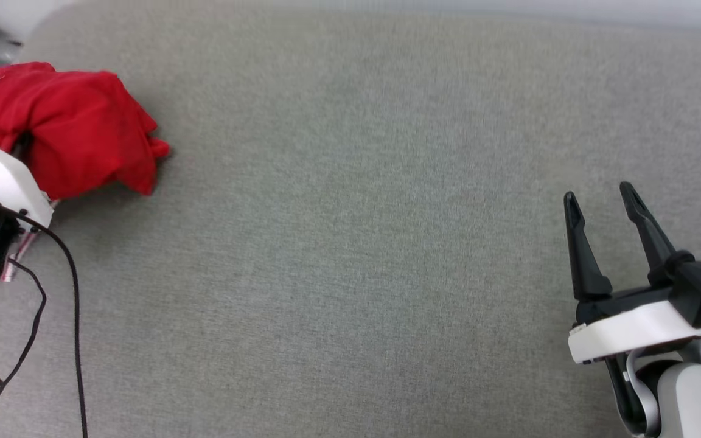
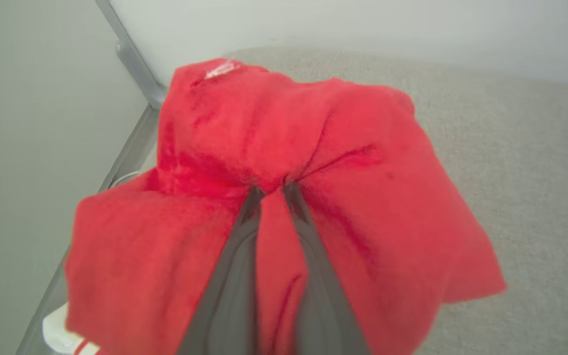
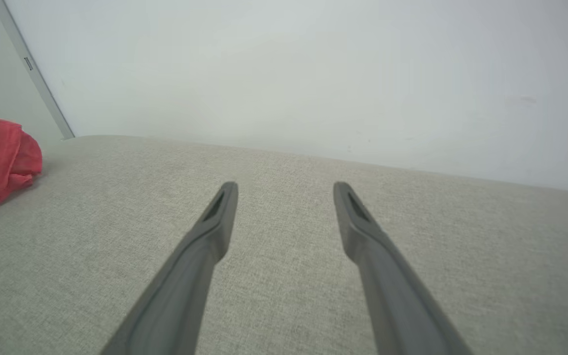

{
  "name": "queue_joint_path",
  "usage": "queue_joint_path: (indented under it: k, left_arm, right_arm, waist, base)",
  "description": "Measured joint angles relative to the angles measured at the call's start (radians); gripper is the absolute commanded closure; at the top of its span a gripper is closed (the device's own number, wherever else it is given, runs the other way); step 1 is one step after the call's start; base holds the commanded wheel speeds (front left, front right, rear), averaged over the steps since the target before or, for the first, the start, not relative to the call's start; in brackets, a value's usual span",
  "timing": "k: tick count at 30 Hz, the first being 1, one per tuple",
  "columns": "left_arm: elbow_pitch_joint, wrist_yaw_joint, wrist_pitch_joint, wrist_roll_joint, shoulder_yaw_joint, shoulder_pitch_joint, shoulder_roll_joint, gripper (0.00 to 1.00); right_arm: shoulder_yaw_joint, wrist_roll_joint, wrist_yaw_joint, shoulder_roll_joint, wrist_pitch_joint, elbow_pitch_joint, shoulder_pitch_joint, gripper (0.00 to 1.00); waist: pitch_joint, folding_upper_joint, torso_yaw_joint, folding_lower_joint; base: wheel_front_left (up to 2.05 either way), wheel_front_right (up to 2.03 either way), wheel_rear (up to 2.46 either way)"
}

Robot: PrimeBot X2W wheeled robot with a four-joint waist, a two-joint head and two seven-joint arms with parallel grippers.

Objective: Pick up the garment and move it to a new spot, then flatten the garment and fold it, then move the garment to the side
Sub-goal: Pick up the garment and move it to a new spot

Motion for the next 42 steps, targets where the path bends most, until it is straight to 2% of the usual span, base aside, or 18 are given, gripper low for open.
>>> queue_joint_path:
  k: [4,5,9,15,23,30,35,42]
  left_arm:
    - [-0.003,0.009,-0.09,0.024,-0.009,-0.002,-0.025,1.0]
    - [-0.014,0.015,-0.137,0.034,-0.016,-0.002,-0.046,1.0]
    - [-0.046,0.024,-0.18,0.042,-0.025,0.005,-0.073,1.0]
    - [-0.133,0.034,-0.212,0.058,-0.056,0.053,-0.124,1.0]
    - [-0.255,0.041,-0.195,0.058,-0.126,0.161,-0.224,1.0]
    - [-0.359,0.024,-0.164,0.084,-0.244,0.234,-0.34,1.0]
    - [-0.412,0.015,-0.13,0.115,-0.352,0.302,-0.408,1.0]
    - [-0.44,0.0,-0.077,0.151,-0.508,0.401,-0.442,1.0]
  right_arm:
    - [-0.015,0.012,0.0,0.0,-0.003,0.006,0.029,0.0]
    - [-0.024,0.022,0.0,0.0,-0.002,0.005,0.056,0.0]
    - [-0.038,0.028,0.0,0.0,0.005,-0.005,0.089,0.0]
    - [-0.046,0.04,0.0,0.0,0.01,-0.017,0.116,0.0]
    - [-0.054,0.06,0.0,0.0,0.011,-0.017,0.147,0.0]
    - [-0.058,0.075,0.0,-0.001,0.005,-0.016,0.157,0.0]
    - [-0.055,0.084,0.0,0.0,-0.003,-0.018,0.156,0.0]
    - [-0.055,0.095,0.0,0.0,-0.018,-0.012,0.151,0.0]
  waist:
    - [-0.068,0.0,0.003,0.0]
    - [-0.114,0.0,-0.002,0.0]
    - [-0.161,0.0,-0.023,-0.0002]
    - [-0.191,0.0,-0.098,-0.0002]
    - [-0.216,0.0,-0.216,-0.0002]
    - [-0.216,0.0,-0.307,-0.0001]
    - [-0.191,0.0001,-0.335,-0.0001]
    - [-0.141,0.0,-0.337,0.0]
  base:
    - [0.0,0.0,0.0]
    - [0.0,0.0,0.0]
    - [0.0,0.0,0.0]
    - [0.0,0.0,0.0]
    - [0.0,0.0,0.0]
    - [0.0,0.0,0.0]
    - [0.0,0.0,0.0]
    - [0.0,0.0,0.0]
